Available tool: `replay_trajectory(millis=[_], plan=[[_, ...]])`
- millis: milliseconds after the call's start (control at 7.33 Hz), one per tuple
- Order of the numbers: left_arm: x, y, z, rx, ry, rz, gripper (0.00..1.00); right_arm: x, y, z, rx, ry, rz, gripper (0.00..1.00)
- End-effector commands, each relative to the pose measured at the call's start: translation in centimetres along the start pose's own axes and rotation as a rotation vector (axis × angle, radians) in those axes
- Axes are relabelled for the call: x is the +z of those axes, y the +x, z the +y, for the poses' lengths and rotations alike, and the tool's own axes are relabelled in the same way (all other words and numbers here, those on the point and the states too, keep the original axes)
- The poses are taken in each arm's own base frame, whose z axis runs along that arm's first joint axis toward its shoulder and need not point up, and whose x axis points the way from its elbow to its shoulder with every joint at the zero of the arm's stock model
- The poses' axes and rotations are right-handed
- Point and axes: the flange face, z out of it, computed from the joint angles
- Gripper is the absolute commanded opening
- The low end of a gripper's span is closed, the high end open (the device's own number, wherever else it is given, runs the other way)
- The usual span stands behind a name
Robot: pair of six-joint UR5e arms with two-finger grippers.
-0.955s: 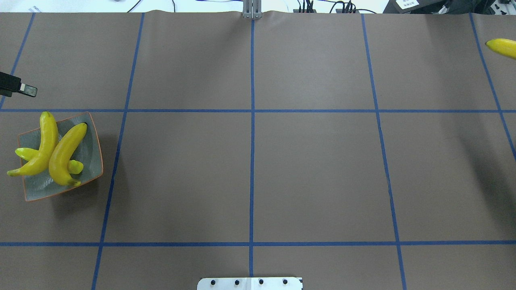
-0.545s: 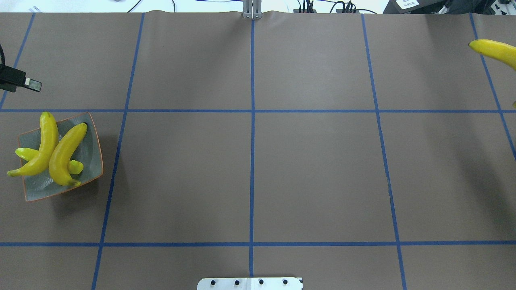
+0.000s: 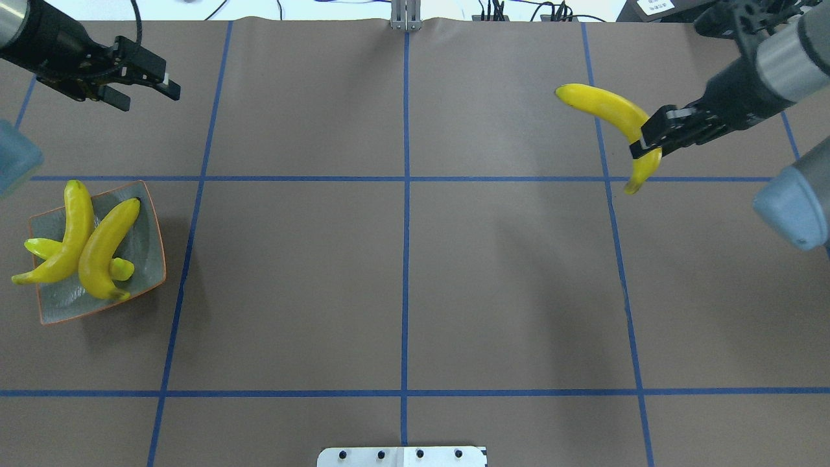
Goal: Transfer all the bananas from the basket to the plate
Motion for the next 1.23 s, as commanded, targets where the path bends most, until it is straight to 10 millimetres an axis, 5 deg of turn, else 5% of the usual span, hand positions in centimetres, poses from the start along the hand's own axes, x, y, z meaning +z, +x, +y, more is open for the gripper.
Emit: replay_trajectory(millis=[0,409,682,955,1091], plan=[[1.4,8.7,-0.1,0.006,-0.007,-0.076,0.99,3.0,-8.6,2.5,-0.033,0.009,-0.019,0.00],[0.2,13.6,0.5,-0.086,-0.037,-0.108,0.99,4.2,-18.4,4.1,-0.100,0.103,0.080,0.00],[-0.4,15.2,1.6,-0.240,-0.060,-0.138,0.99,5.2,-22.7,6.4,-0.143,0.208,0.158,0.00],[-1.1,19.7,4.1,-0.366,-0.105,-0.166,0.99,6.3,-27.6,7.8,-0.151,0.247,0.219,0.00],[0.7,22.5,5.5,-0.412,-0.133,-0.168,0.99,6.6,-29.2,8.4,-0.146,0.265,0.245,0.00]])
